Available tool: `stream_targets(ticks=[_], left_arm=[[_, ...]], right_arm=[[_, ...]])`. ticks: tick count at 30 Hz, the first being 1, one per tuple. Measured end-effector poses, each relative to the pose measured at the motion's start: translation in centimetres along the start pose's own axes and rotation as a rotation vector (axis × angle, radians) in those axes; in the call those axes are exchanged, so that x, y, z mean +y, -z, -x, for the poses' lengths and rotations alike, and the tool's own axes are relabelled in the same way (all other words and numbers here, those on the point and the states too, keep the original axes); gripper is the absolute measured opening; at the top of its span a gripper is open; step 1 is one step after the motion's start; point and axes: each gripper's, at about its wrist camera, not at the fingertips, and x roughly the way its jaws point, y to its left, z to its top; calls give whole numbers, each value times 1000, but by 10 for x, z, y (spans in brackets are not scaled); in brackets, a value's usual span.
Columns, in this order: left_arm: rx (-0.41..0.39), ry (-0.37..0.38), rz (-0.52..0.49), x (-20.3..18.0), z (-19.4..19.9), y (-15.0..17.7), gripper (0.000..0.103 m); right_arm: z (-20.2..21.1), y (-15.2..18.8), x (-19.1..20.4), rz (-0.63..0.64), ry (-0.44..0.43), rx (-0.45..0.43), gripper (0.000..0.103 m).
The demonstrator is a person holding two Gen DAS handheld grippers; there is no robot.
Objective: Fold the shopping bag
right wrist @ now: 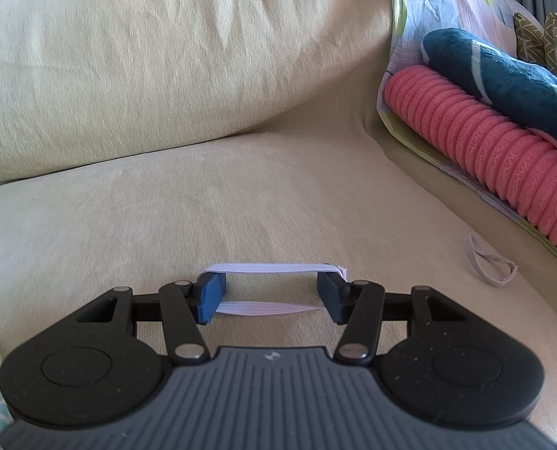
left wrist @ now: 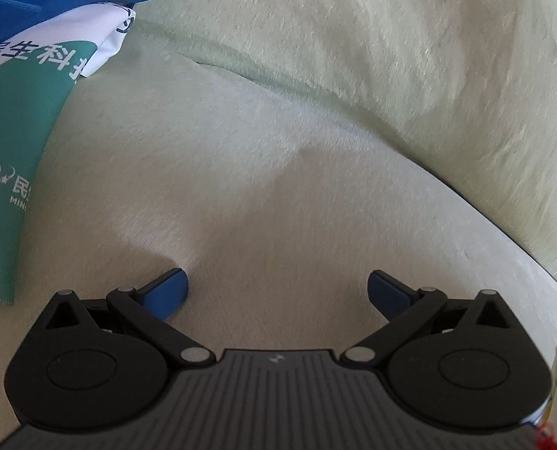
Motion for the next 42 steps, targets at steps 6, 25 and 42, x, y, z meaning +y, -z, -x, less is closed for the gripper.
stream_targets(ticks=[6,25,42], left_arm=[[11,-2,-53,-19,-17,-14,103],[15,4,-21,-29,-49,-33,103],[19,32,-44,-16,-51,-31,103]], right_arm=[[-6,0,14,0,-1,1,51],[-4,1,10,2,0,1,51],[-7,1,19,3,2,1,51]])
